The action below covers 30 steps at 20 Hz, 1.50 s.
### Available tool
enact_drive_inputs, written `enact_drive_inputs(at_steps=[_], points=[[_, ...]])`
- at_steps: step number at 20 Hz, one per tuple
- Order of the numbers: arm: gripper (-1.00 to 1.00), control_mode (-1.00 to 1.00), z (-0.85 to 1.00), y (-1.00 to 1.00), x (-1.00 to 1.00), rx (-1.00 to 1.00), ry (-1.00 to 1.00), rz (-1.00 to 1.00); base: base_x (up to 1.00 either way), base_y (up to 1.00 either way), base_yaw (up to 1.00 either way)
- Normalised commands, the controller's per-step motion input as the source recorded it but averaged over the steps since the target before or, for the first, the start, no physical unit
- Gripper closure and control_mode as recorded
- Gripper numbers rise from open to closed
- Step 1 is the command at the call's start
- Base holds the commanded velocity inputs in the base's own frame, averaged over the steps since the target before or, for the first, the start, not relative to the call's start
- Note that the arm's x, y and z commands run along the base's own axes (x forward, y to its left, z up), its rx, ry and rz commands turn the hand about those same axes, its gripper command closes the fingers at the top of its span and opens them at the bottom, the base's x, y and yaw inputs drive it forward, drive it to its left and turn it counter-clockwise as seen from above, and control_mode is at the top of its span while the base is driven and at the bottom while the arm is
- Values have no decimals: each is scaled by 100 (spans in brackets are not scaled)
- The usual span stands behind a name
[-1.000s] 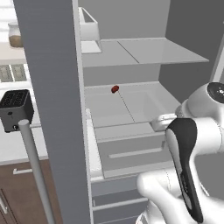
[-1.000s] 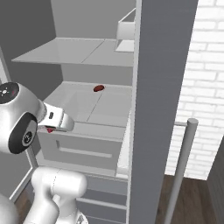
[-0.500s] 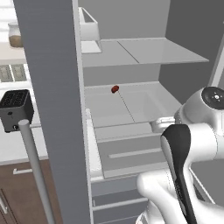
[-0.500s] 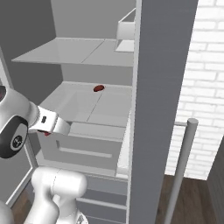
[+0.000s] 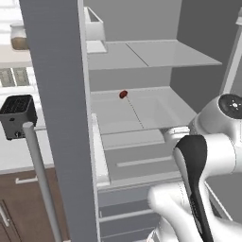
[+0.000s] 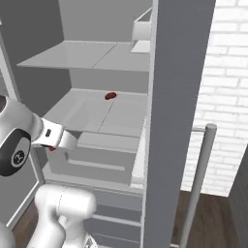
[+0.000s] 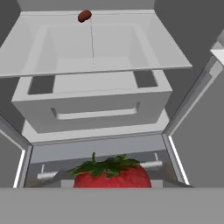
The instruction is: Take the strawberry from the fridge and place it on top of the pancake, located on the dining counter.
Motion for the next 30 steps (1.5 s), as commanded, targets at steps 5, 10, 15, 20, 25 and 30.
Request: enact_drive_inputs(at_steps=[5, 10, 15, 20, 25, 30], points=[[100, 100, 0, 0, 0, 0, 0, 0, -99, 0, 0], [100, 100, 0, 0, 0, 0, 0, 0, -100, 7, 6], [100, 100, 0, 0, 0, 0, 0, 0, -100, 2, 28], [100, 100, 0, 0, 0, 0, 0, 0, -99, 14, 63], [100, 100, 0, 0, 0, 0, 0, 0, -82, 8, 83], [100, 100, 0, 0, 0, 0, 0, 0, -80, 6, 82]])
